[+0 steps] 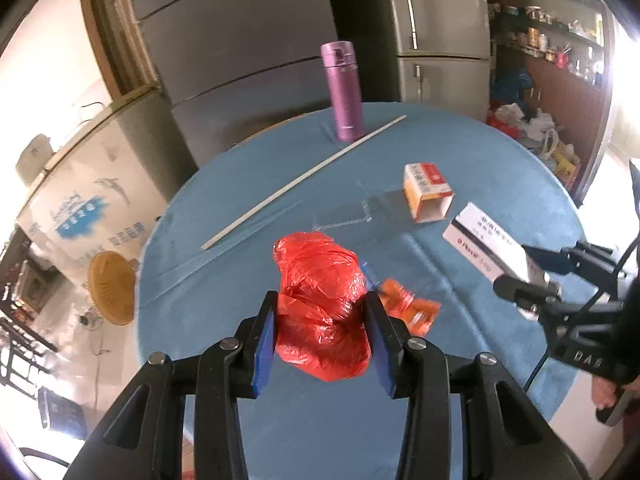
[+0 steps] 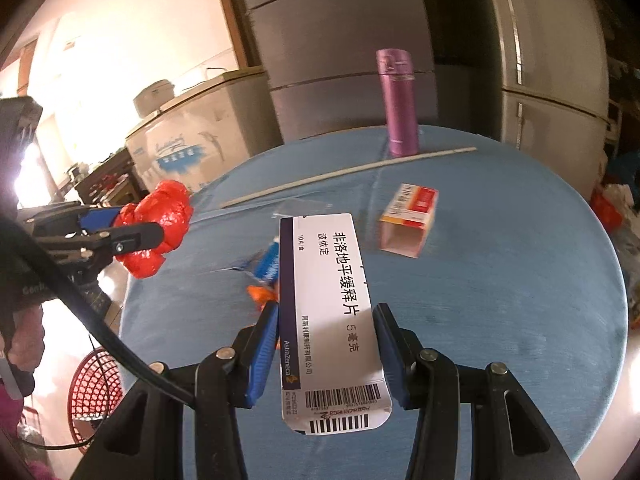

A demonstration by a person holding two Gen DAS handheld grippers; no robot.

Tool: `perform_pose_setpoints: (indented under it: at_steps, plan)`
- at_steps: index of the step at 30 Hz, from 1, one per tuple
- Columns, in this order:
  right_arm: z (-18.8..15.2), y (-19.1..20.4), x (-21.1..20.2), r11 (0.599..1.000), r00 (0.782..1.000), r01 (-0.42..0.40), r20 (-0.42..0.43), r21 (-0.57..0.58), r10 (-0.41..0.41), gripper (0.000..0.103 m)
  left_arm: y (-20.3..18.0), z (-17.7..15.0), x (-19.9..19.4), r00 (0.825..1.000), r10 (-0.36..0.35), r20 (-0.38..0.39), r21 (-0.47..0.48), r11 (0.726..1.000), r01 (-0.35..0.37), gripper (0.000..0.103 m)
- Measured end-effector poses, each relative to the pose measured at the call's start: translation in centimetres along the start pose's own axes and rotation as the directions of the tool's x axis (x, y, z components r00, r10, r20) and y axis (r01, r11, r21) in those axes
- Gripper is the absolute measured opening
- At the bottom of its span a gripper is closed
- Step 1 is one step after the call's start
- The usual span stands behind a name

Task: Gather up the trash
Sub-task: 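Grasp the red plastic bag with the left gripper while the right grasps the white medicine box, then carry the red bag and white box to the red basket and open both grippers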

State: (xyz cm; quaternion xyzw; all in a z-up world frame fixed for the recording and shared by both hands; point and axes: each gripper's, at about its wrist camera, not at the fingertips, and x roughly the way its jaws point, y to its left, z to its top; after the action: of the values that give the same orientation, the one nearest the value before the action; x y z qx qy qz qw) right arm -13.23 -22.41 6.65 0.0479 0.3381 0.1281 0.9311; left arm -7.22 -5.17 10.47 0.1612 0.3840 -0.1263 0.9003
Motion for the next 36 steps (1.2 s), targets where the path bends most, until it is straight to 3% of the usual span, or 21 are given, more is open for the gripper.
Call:
perform_pose_setpoints:
  at_steps: [26, 31, 36]
  plan:
    - [0.3, 10.9, 2.6, 0.976, 0.986, -0.154, -0.094, -0.155, 0.141, 0.050, 8.9, -10.2, -3.2, 0.988, 0.122, -0.092, -0.179, 0.974, -0.137, 0.044]
    - [-0.4, 14.4, 3.8, 0.953, 0.966, -0.236, -0.155, -0.192, 0.208, 0.050, 11.4, -13.6, -3.7, 0.979, 0.143, -0.144, -0.233, 0.957, -0.174, 0.044]
    - [-2.5, 18.8, 5.2, 0.911, 0.931, -0.330, -0.242, -0.246, 0.272, 0.050, 14.3, -18.9, -3.8, 0.954, 0.148, -0.262, -0.310, 0.923, -0.228, 0.043]
